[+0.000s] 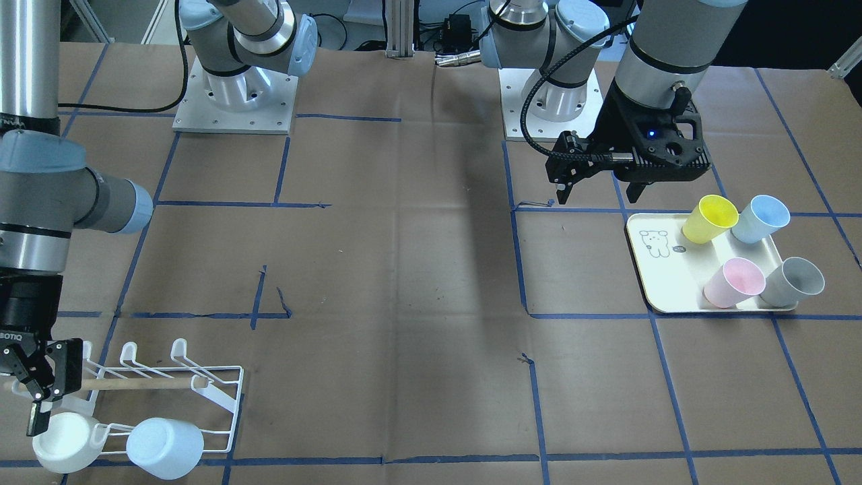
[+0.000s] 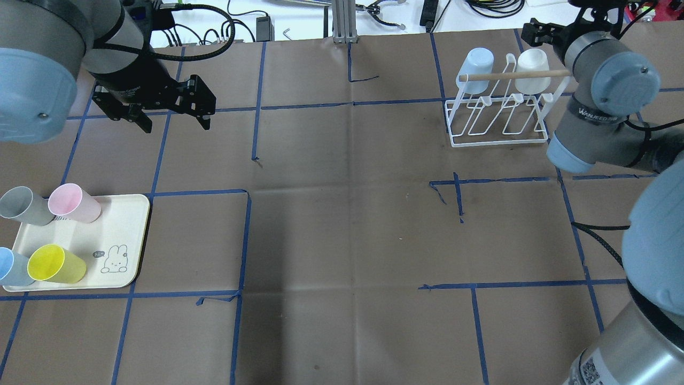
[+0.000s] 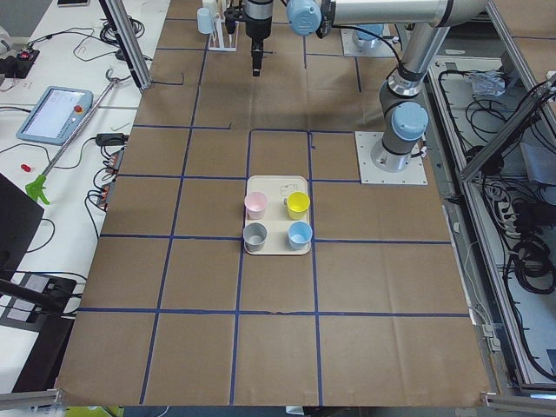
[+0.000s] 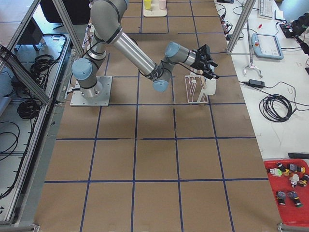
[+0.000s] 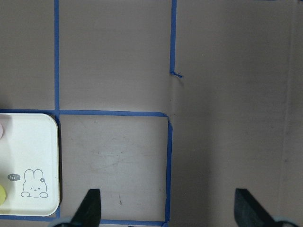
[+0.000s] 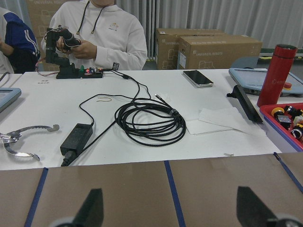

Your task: Transfer IKEA cup to right arm and place on rack

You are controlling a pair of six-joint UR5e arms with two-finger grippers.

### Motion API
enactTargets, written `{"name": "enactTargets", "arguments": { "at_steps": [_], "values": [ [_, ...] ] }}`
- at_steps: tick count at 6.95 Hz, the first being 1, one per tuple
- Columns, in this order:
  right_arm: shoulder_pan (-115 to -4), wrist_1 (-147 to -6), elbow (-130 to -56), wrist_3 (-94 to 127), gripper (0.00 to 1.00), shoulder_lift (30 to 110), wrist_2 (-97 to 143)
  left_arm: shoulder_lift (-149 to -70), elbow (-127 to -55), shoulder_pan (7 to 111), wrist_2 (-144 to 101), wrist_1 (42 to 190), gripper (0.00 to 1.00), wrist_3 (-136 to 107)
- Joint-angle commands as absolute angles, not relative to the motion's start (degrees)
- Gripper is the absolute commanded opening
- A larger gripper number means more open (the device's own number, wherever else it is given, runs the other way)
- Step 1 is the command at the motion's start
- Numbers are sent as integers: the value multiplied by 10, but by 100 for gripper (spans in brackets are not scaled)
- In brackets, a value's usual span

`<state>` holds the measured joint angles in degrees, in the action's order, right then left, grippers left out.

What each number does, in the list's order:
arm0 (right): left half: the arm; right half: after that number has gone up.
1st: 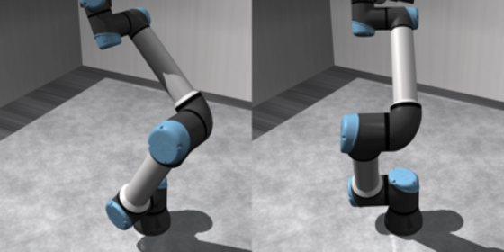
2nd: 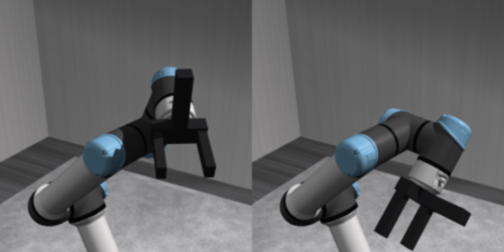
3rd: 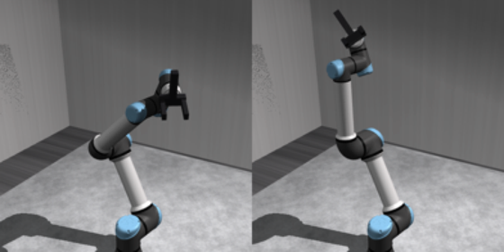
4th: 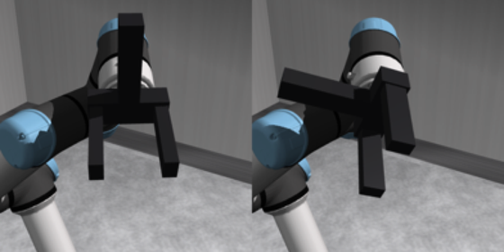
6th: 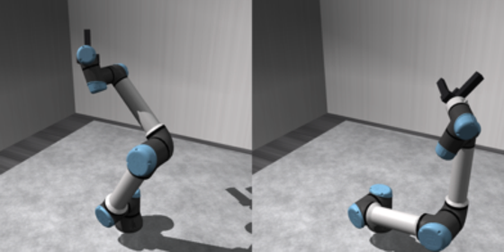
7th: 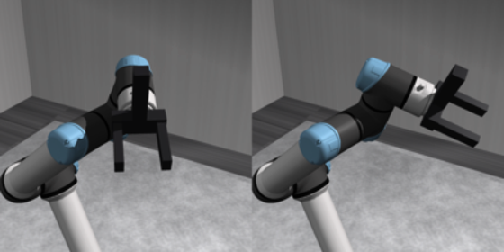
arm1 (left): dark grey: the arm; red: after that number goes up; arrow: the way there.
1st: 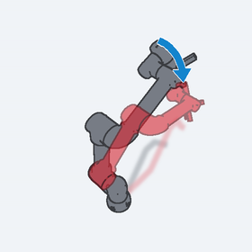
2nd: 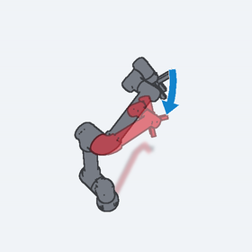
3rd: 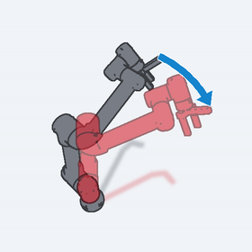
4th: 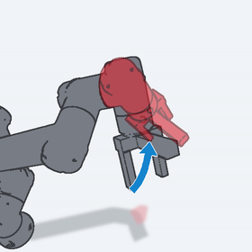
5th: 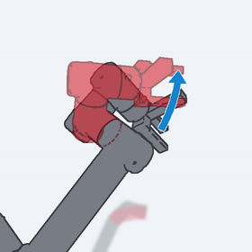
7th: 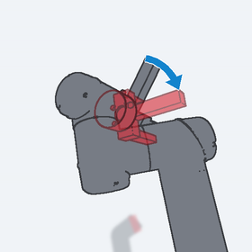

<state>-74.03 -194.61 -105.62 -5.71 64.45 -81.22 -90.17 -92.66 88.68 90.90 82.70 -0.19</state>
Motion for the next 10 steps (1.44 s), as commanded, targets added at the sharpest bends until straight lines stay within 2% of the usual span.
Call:
{"name": "enactTargets", "arguments": {
  "at_steps": [1, 3, 6, 7, 10],
  "values": [
    [-759, -1802, -1055, -57, 100, 729, -812, -902, -927, 887, 898, 826, 99, -1],
    [-764, -1704, -1055, -58, 100, 768, -807, -903, -927, 887, 899, 822, 99, 4],
    [-779, -1396, -1029, -68, 100, 870, -818, -903, -927, 887, 900, 822, 99, 4],
    [-792, -1290, -1007, -61, 100, 884, -837, -903, -927, 887, 900, 822, 99, 4],
    [-836, -1099, -967, 33, 100, 917, -867, -903, -927, 887, 900, 818, 99, 4]
  ]
}}
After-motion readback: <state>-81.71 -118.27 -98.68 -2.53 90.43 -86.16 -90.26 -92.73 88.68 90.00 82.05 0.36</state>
